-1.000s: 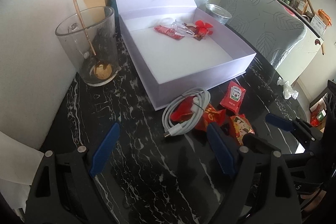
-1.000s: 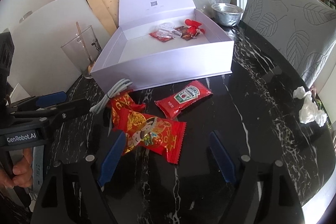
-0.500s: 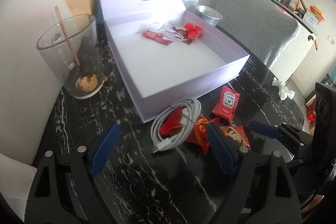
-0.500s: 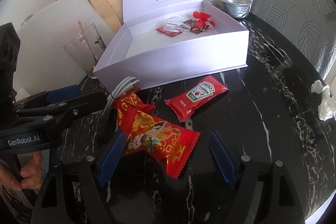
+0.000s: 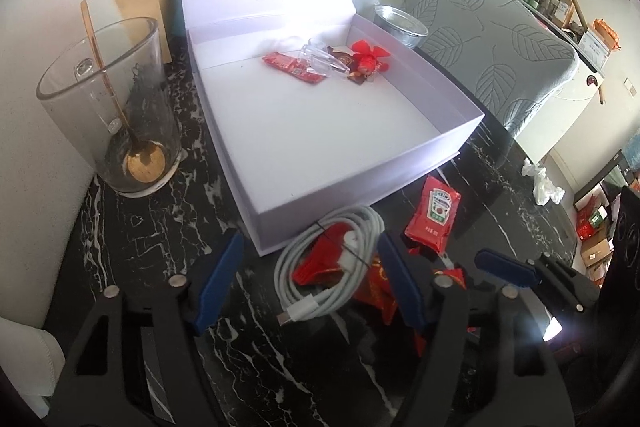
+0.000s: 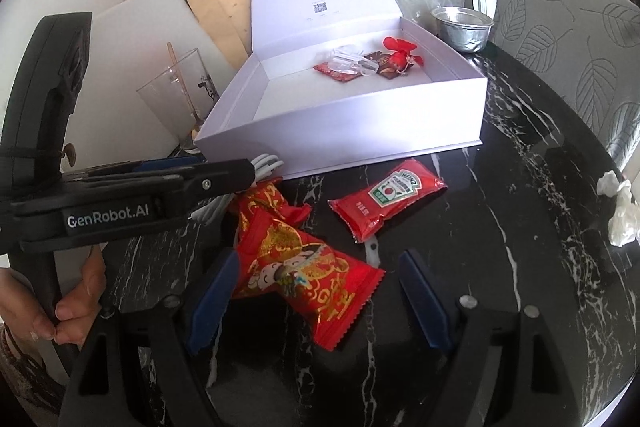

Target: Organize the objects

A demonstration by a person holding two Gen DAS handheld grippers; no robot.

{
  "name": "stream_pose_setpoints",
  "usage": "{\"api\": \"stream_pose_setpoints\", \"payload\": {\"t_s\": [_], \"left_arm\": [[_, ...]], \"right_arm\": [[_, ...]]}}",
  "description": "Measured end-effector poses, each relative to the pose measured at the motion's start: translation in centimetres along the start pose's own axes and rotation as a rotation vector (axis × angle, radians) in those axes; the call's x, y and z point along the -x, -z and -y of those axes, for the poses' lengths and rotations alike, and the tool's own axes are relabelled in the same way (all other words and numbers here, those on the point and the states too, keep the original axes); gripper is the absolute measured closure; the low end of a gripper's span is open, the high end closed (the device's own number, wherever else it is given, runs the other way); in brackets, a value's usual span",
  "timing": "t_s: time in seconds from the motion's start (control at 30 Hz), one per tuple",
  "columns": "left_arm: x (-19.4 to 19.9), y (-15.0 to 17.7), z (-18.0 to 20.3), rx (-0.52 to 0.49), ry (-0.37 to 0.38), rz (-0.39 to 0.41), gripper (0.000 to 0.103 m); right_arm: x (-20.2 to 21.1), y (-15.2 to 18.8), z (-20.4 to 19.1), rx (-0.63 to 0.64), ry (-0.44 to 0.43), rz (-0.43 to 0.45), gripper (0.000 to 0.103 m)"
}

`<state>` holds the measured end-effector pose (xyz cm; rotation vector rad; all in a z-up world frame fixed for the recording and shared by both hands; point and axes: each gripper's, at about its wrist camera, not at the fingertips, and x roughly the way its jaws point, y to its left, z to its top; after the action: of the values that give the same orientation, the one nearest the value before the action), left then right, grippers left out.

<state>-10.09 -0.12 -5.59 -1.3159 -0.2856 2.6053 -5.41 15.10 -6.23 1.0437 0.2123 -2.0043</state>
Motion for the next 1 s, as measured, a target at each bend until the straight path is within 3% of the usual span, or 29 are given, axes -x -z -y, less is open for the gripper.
{"api": "stream_pose_setpoints", "payload": {"t_s": [0.2, 0.23, 0.3, 0.43, 0.6, 0.77, 1.0], "left_arm": [[-0.1, 0.2, 0.5, -0.024, -0.006, 0.001, 0.044], [0.0, 0.2, 0.5, -0.019, 0.013, -0.003, 0.055], [-0.1, 0.3, 0.4, -0.005, 0.064, -0.03, 0.066], [0.1, 0.5, 0.9, -0.02, 0.045, -0.025, 0.07], [0.4, 0.6, 1.3, -0.037, 0.057, -0.041, 0.084], [0.7, 0.7, 1.2, -0.041, 0.05, -0.071, 0.087], [1.7, 1.9, 0.2, -0.003, 0.024, -0.092, 0.088]], "right_arm": [[-0.2, 0.1, -0.4, 0.018, -0.007, -0.002, 0.021], [-0.3, 0.1, -0.4, 0.017, -0.013, -0.003, 0.021], [-0.4, 0.2, -0.4, 0.013, -0.029, -0.007, 0.021], [-0.6, 0.5, -0.2, -0.001, -0.04, -0.019, 0.021], [-0.3, 0.9, 0.1, -0.021, -0.076, -0.018, 0.042], [0.2, 1.0, 0.5, -0.044, -0.114, -0.015, 0.063], [0.9, 1.4, 0.1, -0.007, -0.089, -0.015, 0.065]]}}
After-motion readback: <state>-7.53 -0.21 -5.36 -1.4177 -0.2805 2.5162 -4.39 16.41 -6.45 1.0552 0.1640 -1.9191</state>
